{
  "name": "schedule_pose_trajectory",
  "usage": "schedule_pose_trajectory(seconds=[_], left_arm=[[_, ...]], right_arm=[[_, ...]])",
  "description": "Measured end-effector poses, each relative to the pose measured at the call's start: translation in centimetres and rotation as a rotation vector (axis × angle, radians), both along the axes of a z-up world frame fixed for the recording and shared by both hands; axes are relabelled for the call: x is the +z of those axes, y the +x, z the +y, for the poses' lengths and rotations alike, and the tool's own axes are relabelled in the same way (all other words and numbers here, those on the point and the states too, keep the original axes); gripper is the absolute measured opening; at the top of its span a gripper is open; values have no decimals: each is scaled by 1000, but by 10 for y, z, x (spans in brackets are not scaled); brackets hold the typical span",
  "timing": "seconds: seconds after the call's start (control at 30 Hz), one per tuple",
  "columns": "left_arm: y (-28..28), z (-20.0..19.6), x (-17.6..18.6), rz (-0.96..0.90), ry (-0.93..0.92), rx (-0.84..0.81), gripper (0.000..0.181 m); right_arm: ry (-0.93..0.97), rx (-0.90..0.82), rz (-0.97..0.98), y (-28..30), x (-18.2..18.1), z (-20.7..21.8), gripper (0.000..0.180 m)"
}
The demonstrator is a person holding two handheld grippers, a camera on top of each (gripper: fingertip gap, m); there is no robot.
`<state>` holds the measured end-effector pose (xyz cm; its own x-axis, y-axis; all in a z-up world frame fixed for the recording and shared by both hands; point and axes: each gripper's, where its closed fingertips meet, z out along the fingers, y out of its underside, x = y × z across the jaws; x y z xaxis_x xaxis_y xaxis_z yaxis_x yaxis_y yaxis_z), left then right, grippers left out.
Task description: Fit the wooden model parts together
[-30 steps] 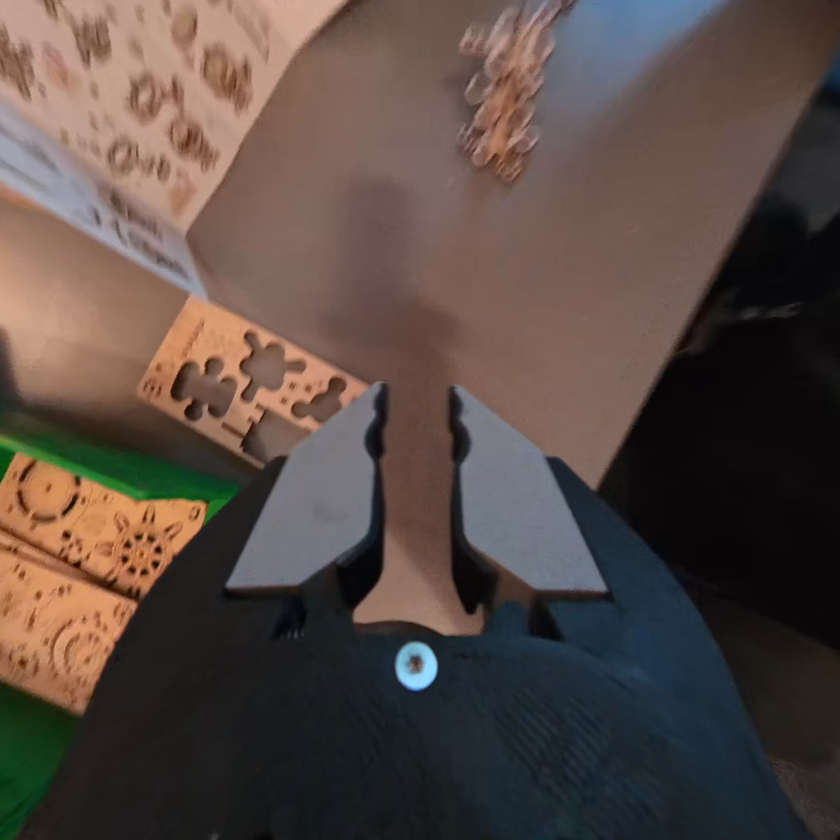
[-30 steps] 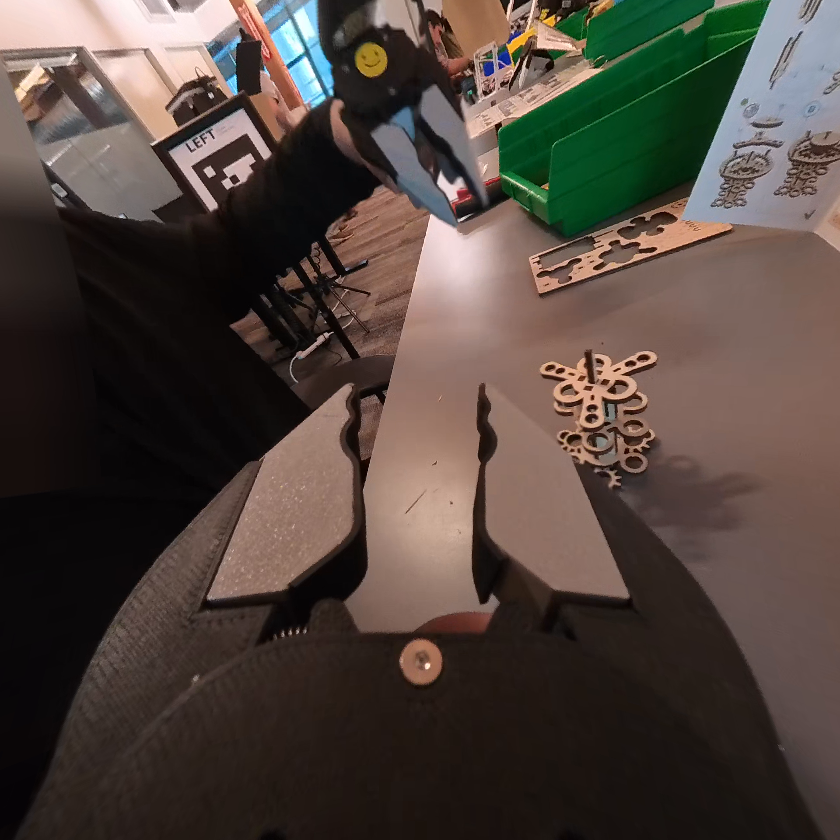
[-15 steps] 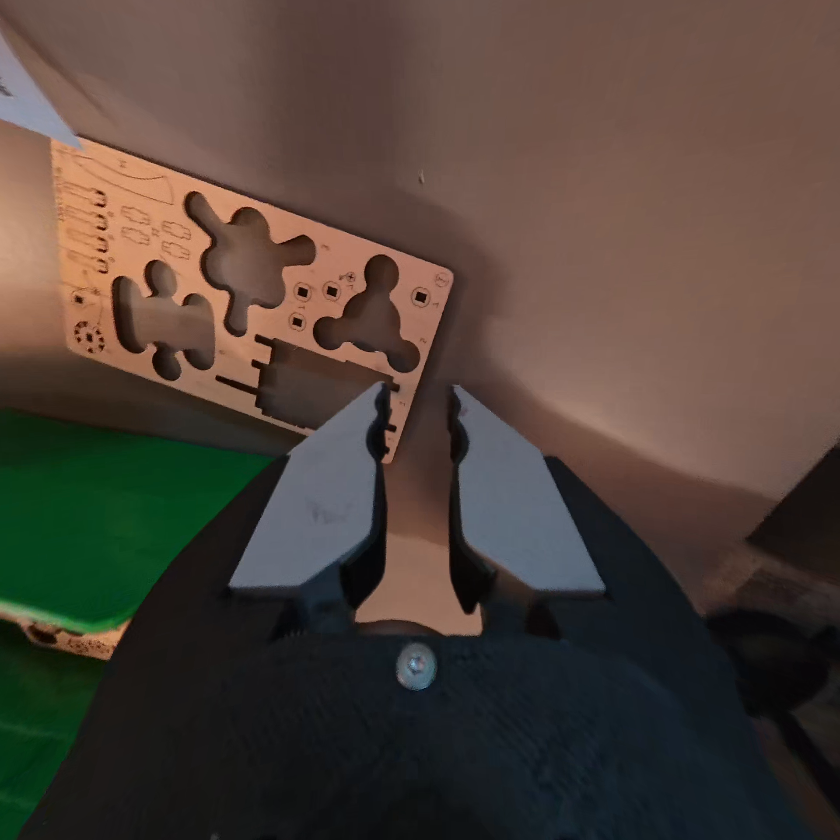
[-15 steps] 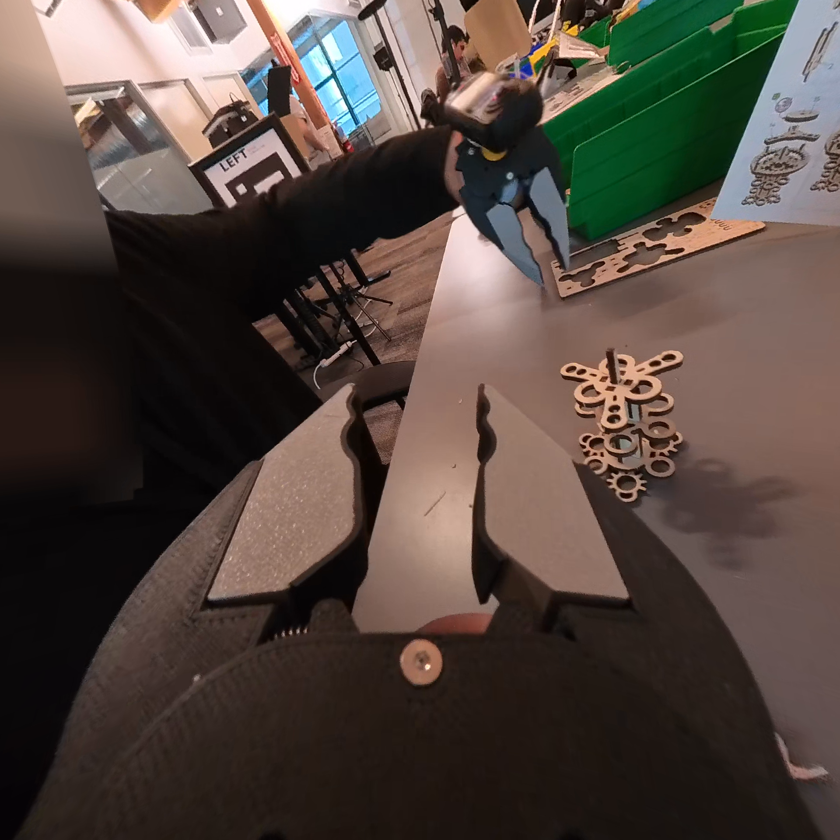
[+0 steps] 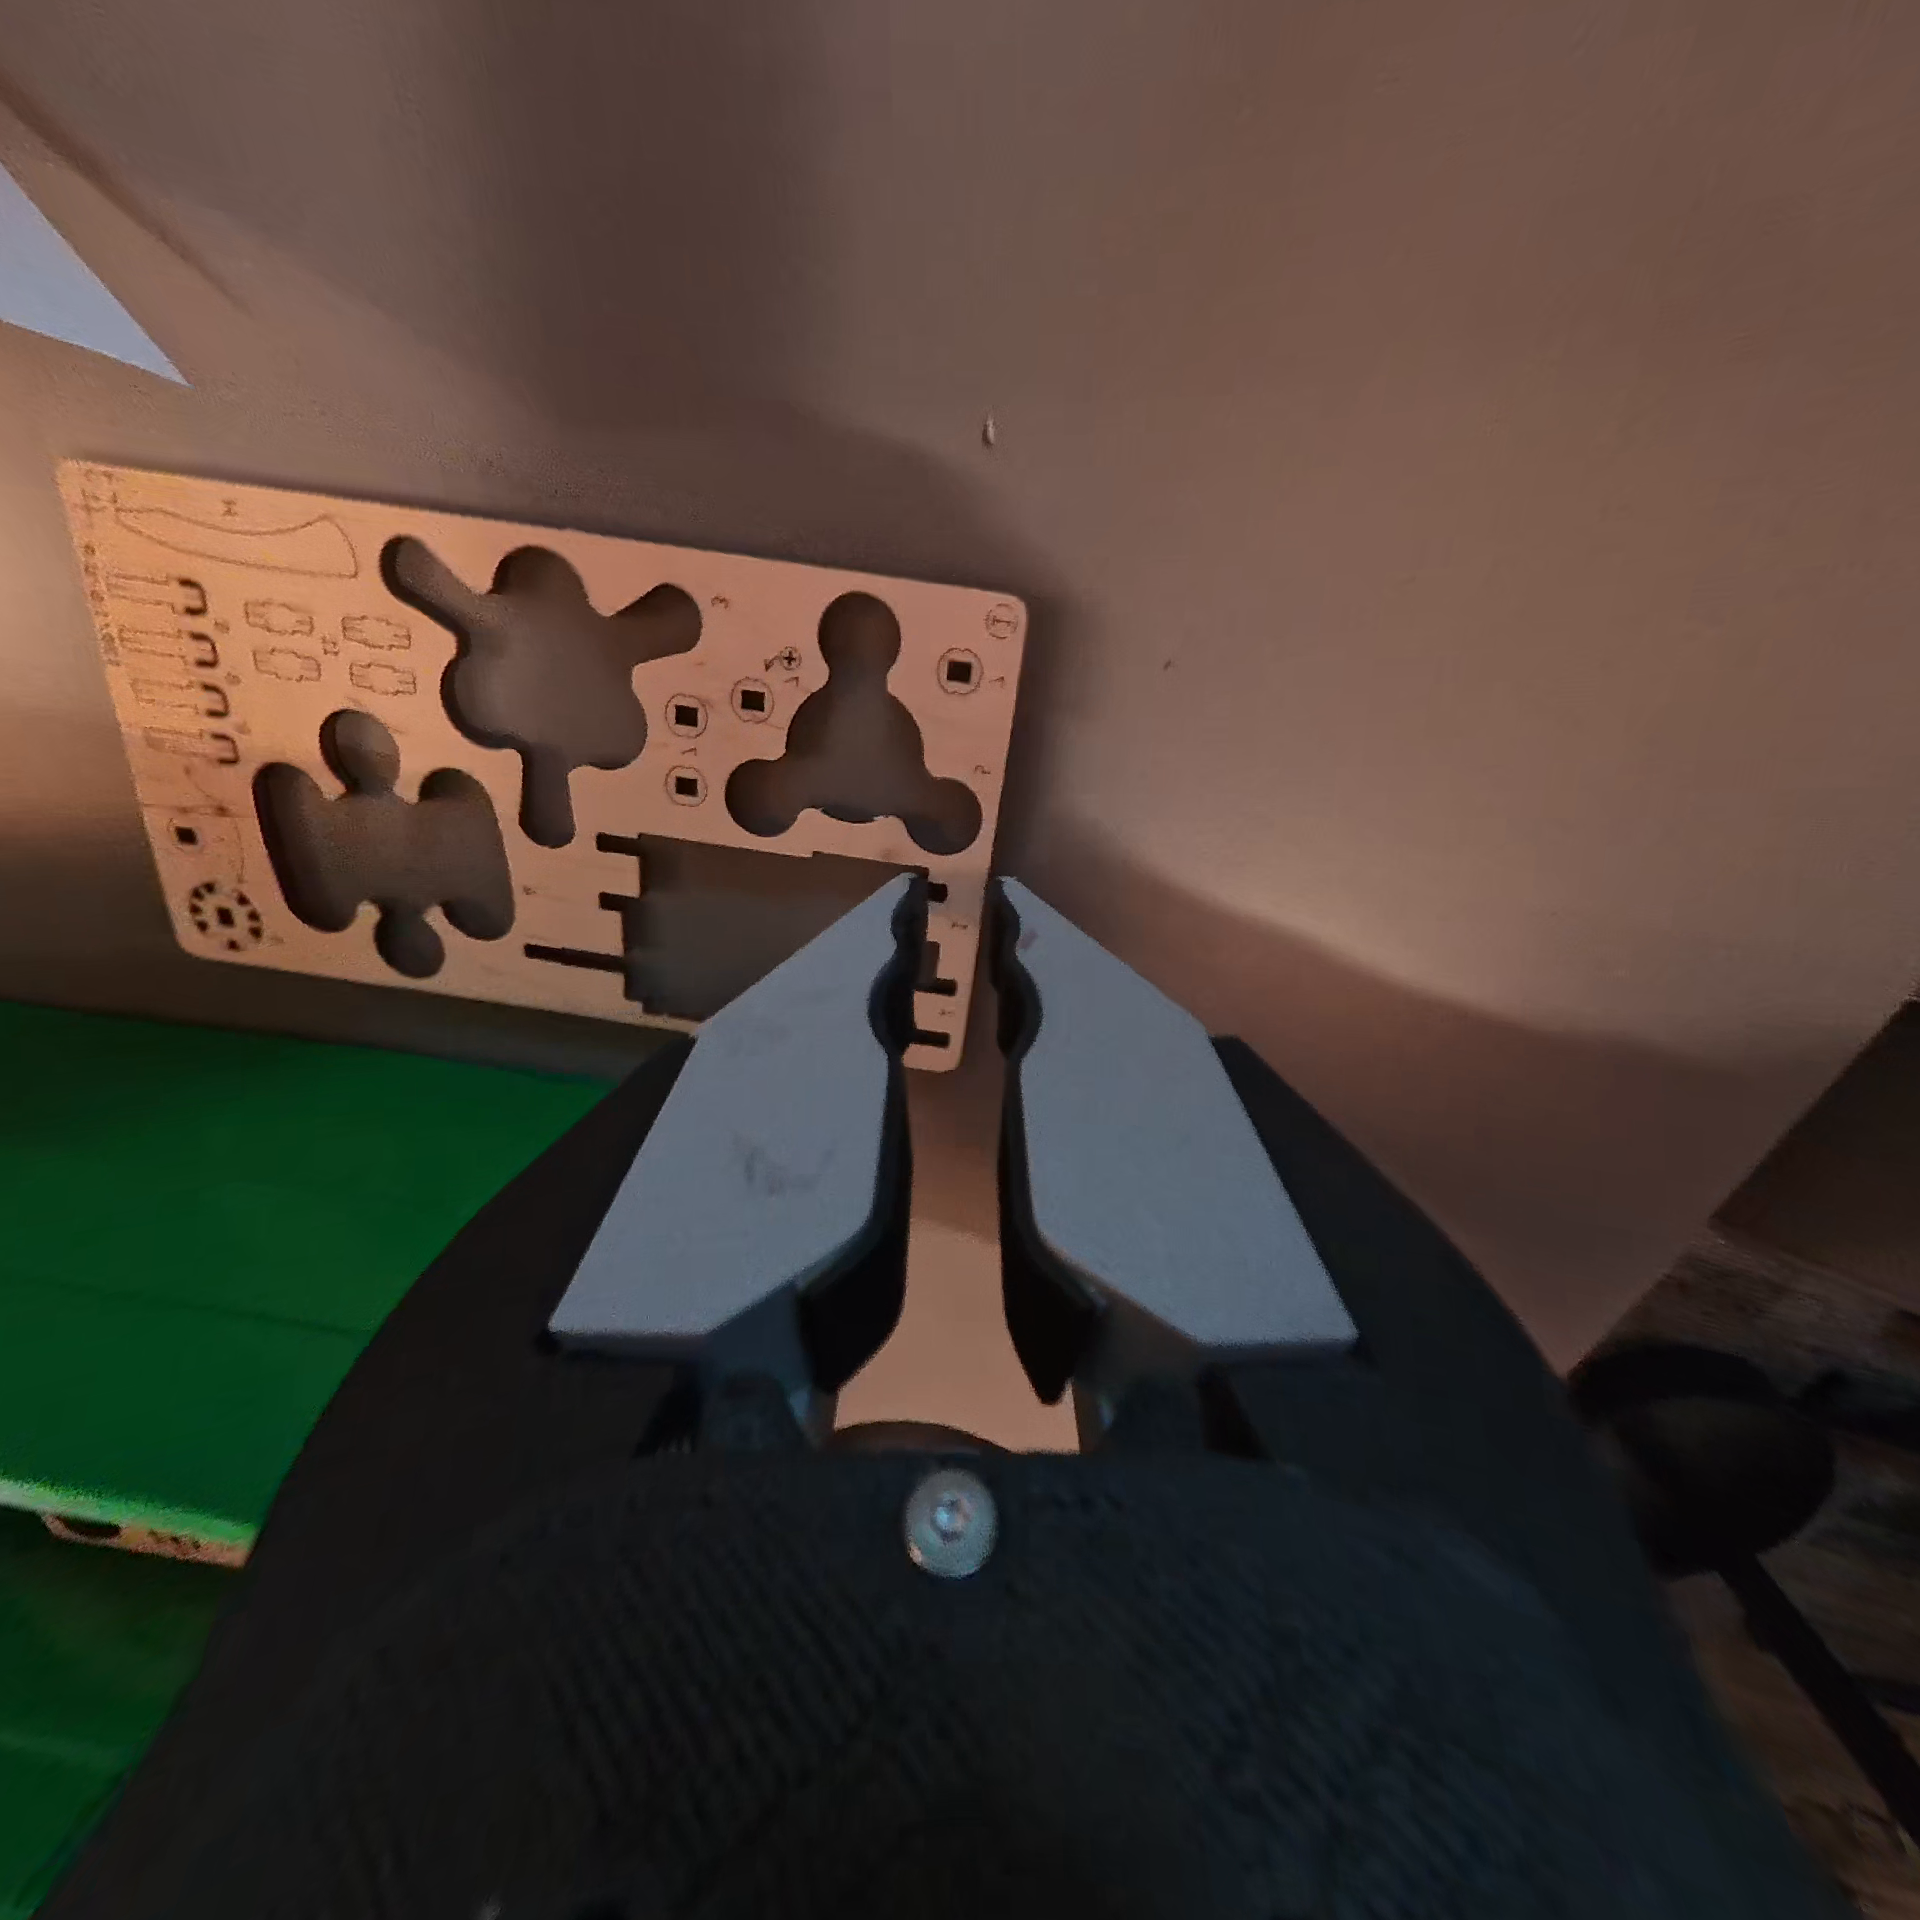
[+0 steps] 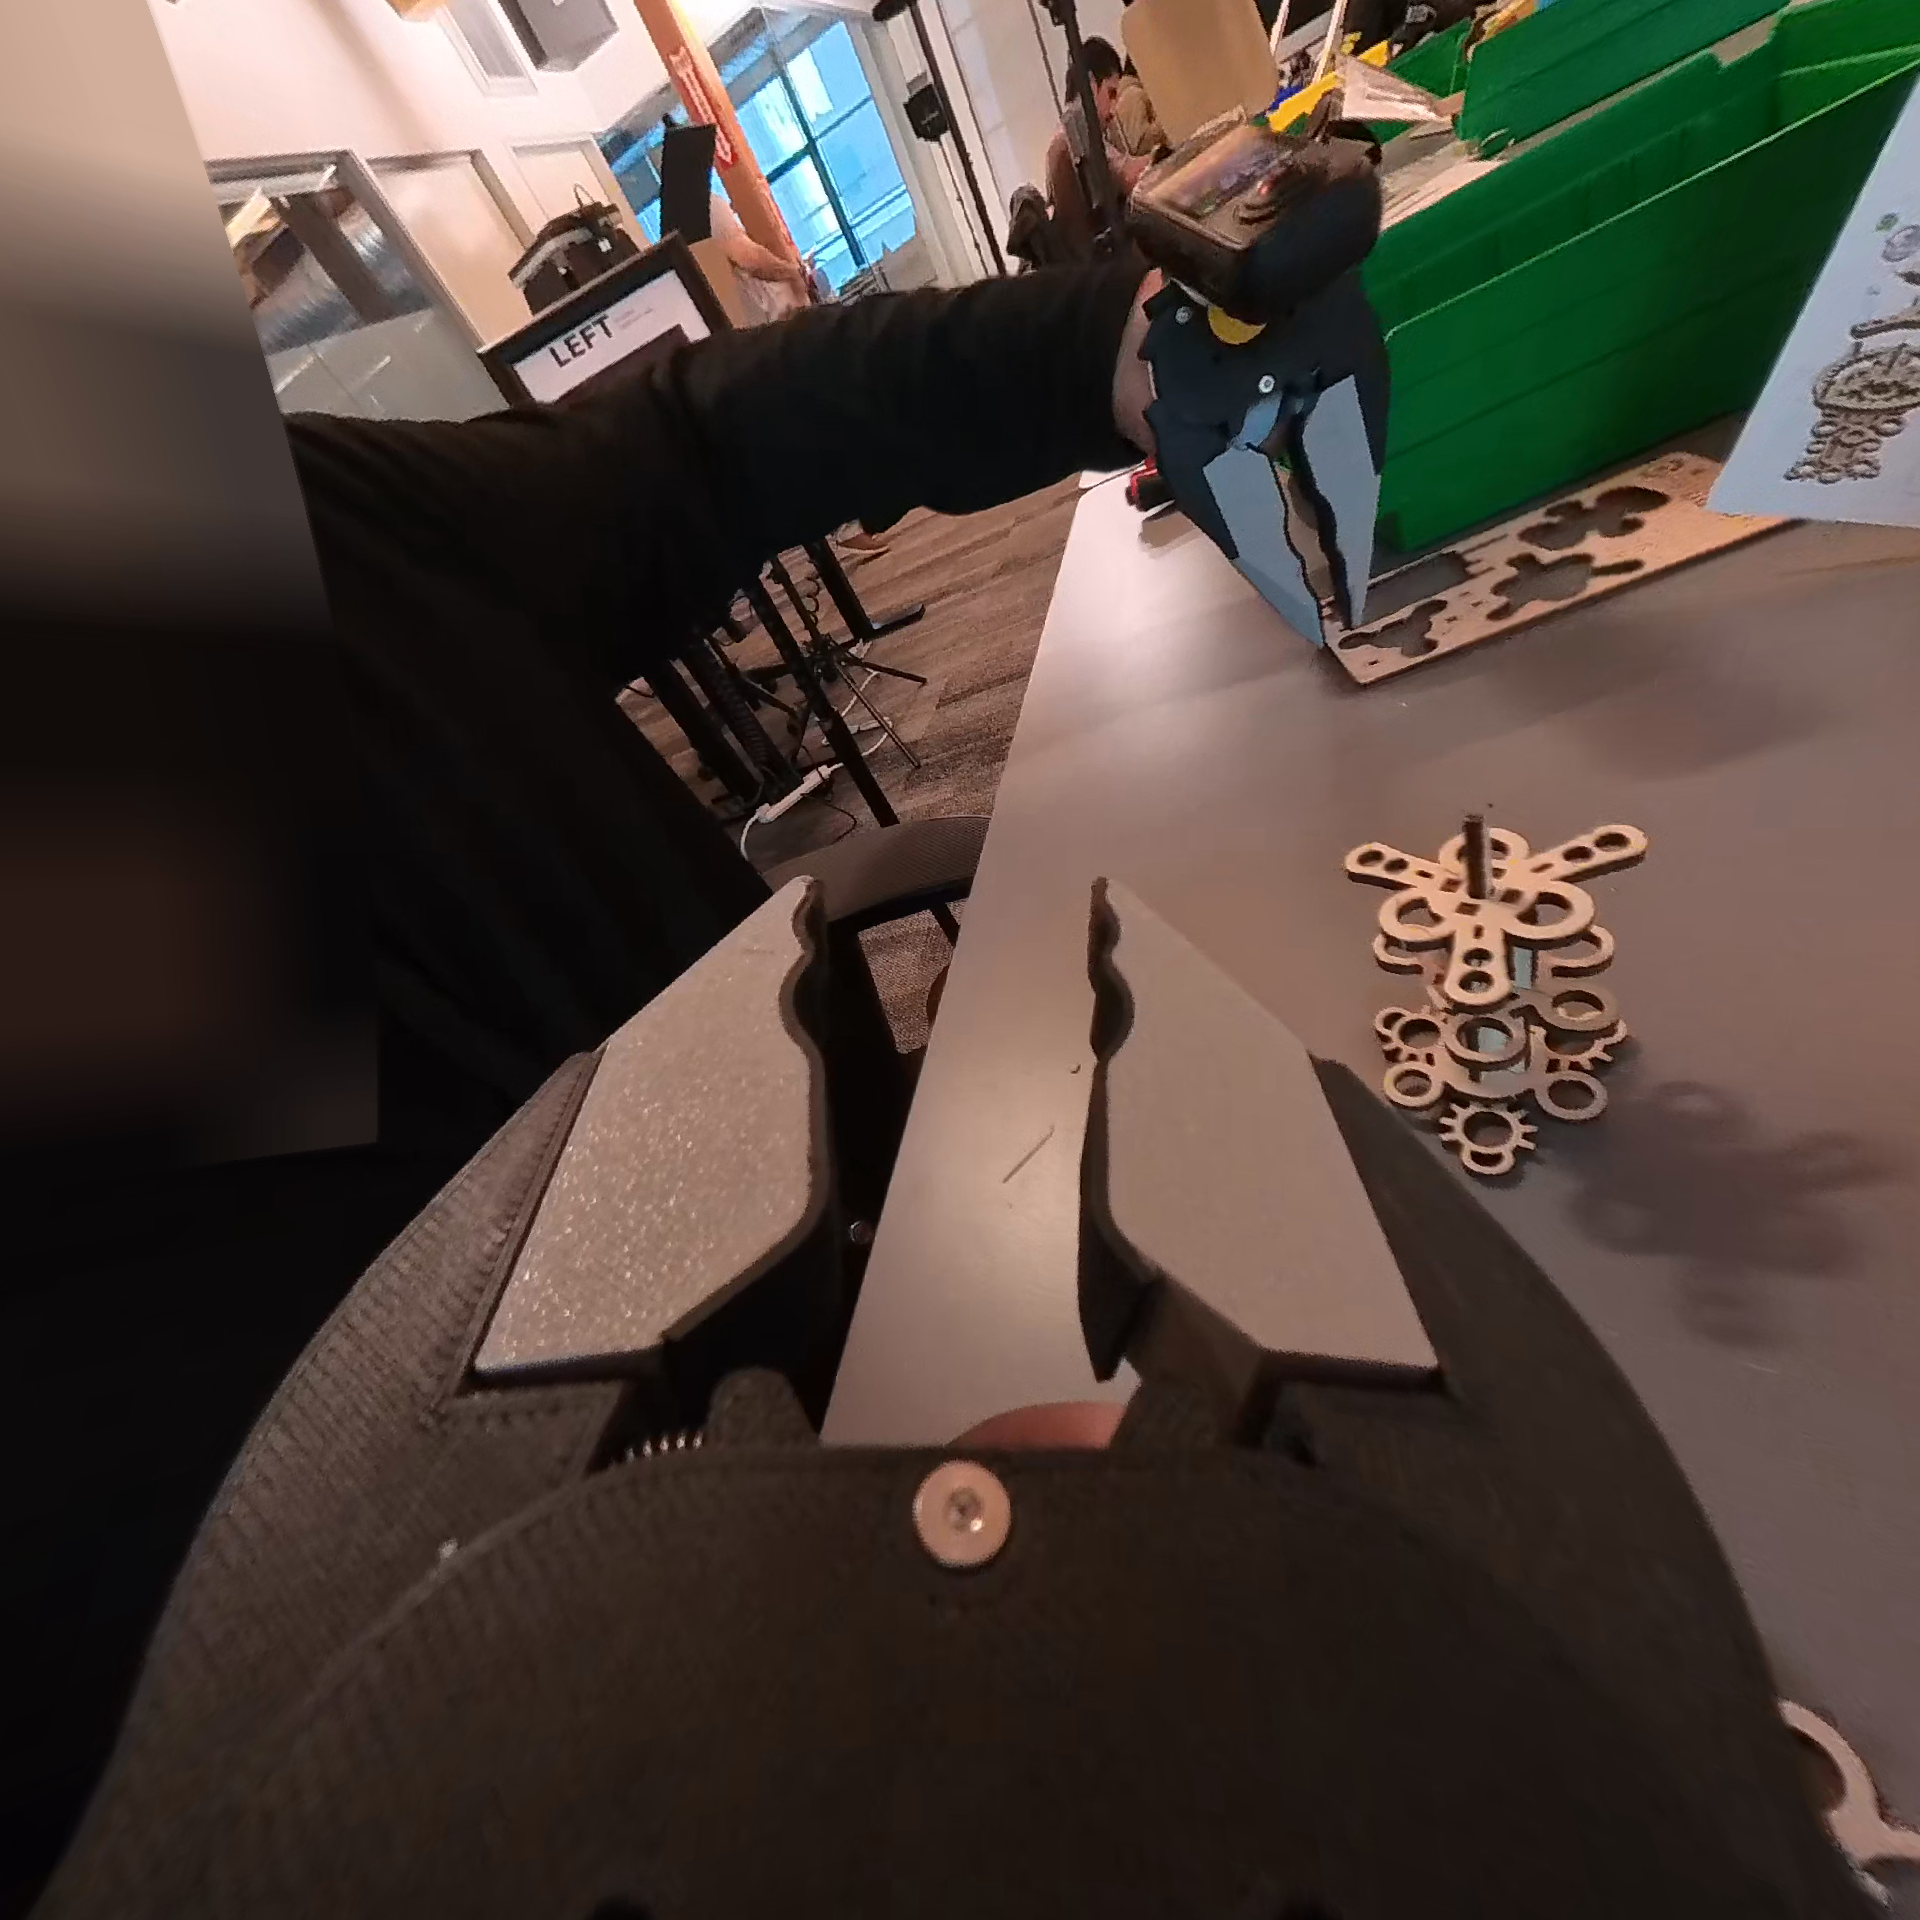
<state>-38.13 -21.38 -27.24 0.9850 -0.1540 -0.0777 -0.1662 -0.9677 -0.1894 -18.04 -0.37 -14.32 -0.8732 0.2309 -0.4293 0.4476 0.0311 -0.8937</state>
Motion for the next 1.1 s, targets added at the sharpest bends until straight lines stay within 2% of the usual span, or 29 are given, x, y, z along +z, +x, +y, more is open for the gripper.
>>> schedule_pose_trajectory(seconds=[0.17, 0.33, 0.47, 0.67, 0.73, 0.83, 1.1], left_arm=[[5, -2, 20, -12, -16, 30, 8], [29, -6, 49, -121, -50, 54, 8], [60, -1, 80, -323, -52, 98, 8], [102, 16, 143, -636, -12, 42, 7], [110, 19, 154, -731, -16, 35, 7], [117, 16, 154, -823, -89, 20, 7], [129, 1, 163, -828, -428, -47, 7]], right_arm=[[14, 18, 2, 3, -2, -6, 47], [17, 36, 14, 7, -2, -9, 47], [3, 42, 19, 9, 2, -9, 47], [-1, 53, 24, 13, 3, -11, 47], [1, 57, 26, 14, 2, -11, 47], [3, 56, 23, 14, 2, -12, 47], [22, 83, 16, 16, -2, -18, 47]])
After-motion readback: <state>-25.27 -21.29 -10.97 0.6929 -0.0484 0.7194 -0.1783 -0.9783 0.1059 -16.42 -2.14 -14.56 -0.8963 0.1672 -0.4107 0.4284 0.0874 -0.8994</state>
